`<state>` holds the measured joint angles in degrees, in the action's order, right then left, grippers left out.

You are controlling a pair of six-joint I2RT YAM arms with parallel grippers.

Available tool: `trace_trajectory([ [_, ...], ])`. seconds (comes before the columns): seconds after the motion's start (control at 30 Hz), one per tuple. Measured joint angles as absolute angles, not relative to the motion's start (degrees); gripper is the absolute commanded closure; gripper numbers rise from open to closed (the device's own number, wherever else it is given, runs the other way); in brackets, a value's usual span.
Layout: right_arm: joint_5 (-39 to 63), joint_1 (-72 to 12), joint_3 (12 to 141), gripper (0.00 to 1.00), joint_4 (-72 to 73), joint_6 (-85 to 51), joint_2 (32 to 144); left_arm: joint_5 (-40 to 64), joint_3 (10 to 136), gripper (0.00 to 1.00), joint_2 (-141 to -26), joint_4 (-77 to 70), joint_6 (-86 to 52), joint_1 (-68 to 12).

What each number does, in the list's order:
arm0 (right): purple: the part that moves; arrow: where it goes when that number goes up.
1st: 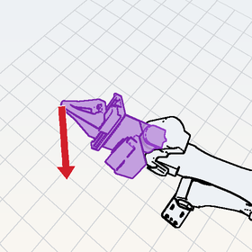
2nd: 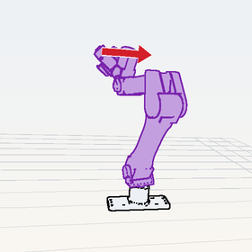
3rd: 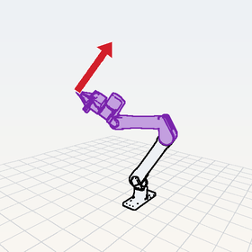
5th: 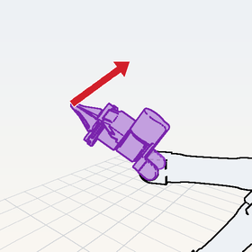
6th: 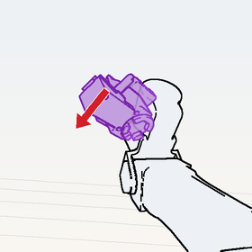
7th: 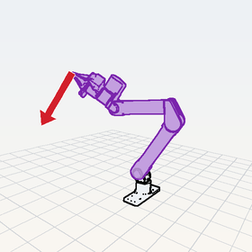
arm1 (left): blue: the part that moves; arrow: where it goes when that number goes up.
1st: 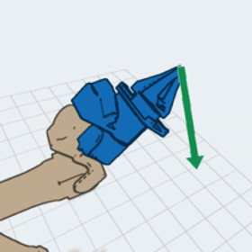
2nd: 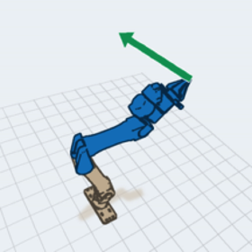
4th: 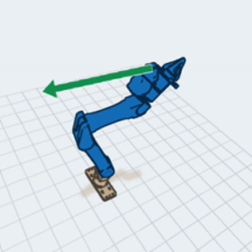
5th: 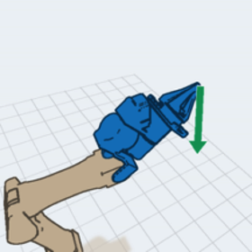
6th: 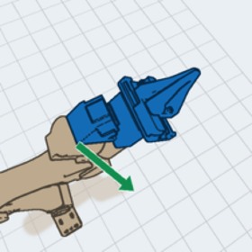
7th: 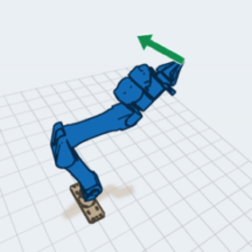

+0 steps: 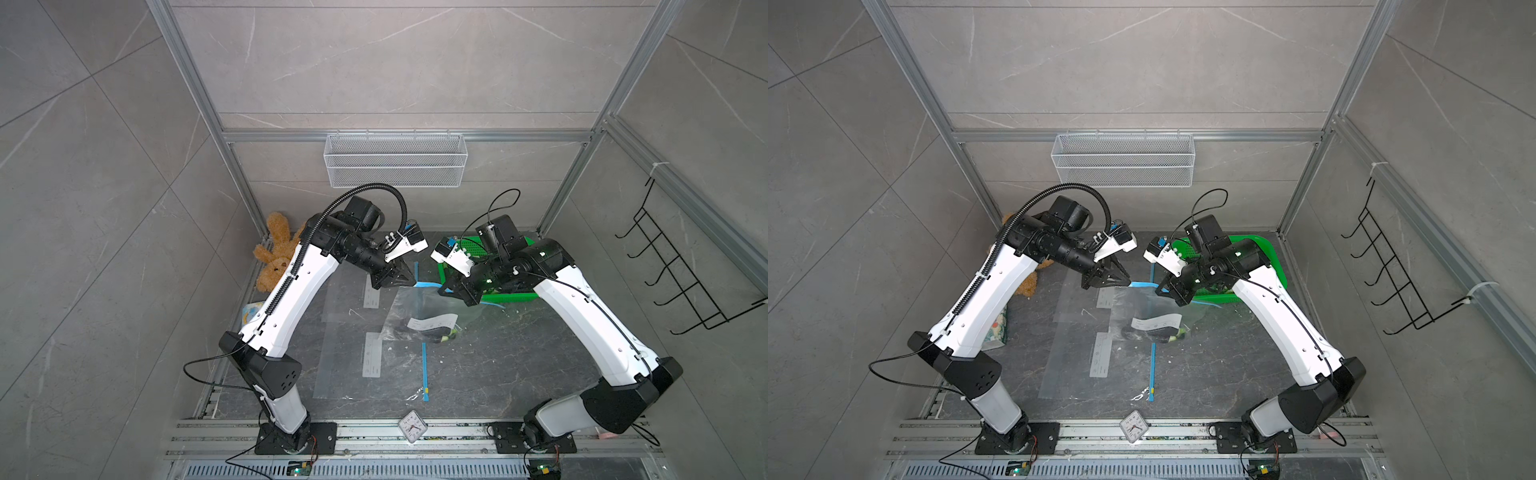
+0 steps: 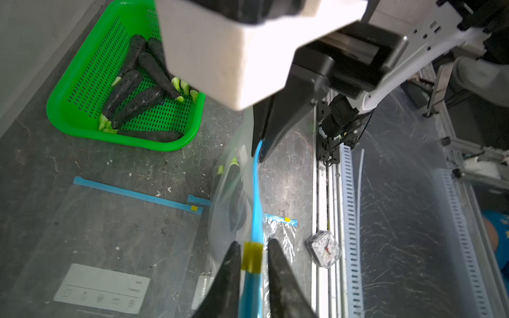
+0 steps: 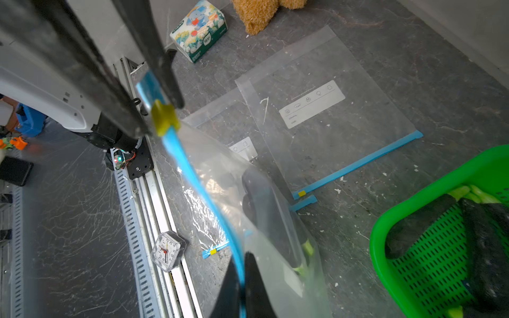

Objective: Place the eggplant in a zip-top bag and seal the zipper
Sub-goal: Place the zipper food storage bag at the center of the board.

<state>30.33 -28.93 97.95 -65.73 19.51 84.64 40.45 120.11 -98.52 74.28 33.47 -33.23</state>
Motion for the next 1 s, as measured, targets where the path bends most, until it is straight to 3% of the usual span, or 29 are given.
trace_trajectory([
  [0.03,29.5,-28.9,97.8,1.00,-65.8,18.4,84.0,40.2,119.7,0.31,-98.2,73.5,32.8,-33.2],
  [0.07,28.9,-28.9,97.8,1.00,-65.8,17.6,83.5,39.6,119.3,0.19,-97.8,72.7,32.4,-33.2],
  [0.1,27.9,-28.9,97.8,1.00,-66.0,16.0,82.7,38.9,118.5,0.09,-97.2,71.5,31.4,-33.2],
  [0.17,26.1,-28.9,97.8,1.00,-66.7,12.9,81.3,37.3,116.5,0.00,-95.4,68.5,29.1,-32.9],
  [0.53,17.1,-26.6,96.7,1.00,-72.1,-10.8,70.6,30.4,101.3,0.00,-81.3,42.7,10.9,-24.8],
  [0.77,14.5,-8.4,85.8,1.00,-72.4,-13.1,66.9,28.5,96.0,0.00,-80.7,34.7,3.3,-24.8],
  [1.0,12.5,4.1,69.2,1.00,-68.8,-13.3,65.1,27.6,88.6,0.00,-80.0,31.6,-1.6,-24.8],
])
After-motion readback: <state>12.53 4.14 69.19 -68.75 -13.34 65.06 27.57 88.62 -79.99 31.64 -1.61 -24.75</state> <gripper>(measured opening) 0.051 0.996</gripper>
